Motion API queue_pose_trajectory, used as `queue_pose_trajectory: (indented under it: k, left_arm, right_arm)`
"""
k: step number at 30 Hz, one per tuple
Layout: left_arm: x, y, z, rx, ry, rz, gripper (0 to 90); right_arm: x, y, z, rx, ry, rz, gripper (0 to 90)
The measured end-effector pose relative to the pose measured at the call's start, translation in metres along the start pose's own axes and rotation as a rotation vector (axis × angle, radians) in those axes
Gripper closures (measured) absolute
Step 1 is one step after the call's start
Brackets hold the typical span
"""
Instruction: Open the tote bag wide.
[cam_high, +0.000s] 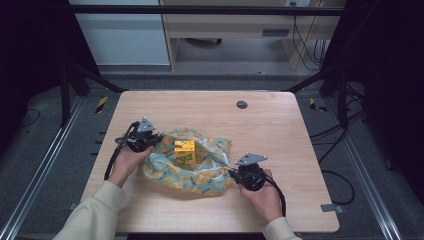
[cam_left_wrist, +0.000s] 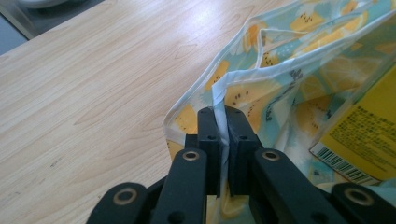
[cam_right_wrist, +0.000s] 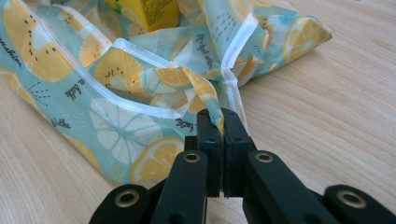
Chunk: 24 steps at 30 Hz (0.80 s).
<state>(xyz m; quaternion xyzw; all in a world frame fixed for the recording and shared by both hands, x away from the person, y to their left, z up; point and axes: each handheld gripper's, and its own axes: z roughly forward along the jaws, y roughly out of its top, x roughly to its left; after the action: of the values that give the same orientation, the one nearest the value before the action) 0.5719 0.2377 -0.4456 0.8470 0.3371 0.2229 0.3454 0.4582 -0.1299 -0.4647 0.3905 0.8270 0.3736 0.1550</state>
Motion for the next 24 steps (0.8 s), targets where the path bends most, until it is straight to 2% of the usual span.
queue_pose_trajectory:
  k: [3, 4, 11, 23, 24]
  left_arm:
    - [0.0, -0.002, 0.001, 0.016, -0.01, -0.003, 87.7]
    - [-0.001, -0.003, 0.001, 0.029, -0.017, 0.009, 87.9]
    - [0.001, -0.01, 0.004, 0.047, -0.031, 0.011, 88.5]
    - [0.003, -0.02, 0.012, 0.097, -0.037, 0.022, 88.4]
    - [0.001, -0.021, 0.013, 0.104, -0.032, 0.036, 88.4]
  right_arm:
    - [-0.003, -0.004, 0.002, 0.033, -0.005, 0.0, 89.0]
    - [-0.003, -0.006, 0.002, 0.037, 0.0, 0.013, 89.1]
    - [-0.006, -0.011, 0.004, 0.052, 0.0, 0.017, 89.5]
    - [-0.001, -0.014, 0.012, 0.089, -0.006, -0.015, 89.6]
    - [-0.001, -0.014, 0.012, 0.093, -0.007, -0.021, 89.7]
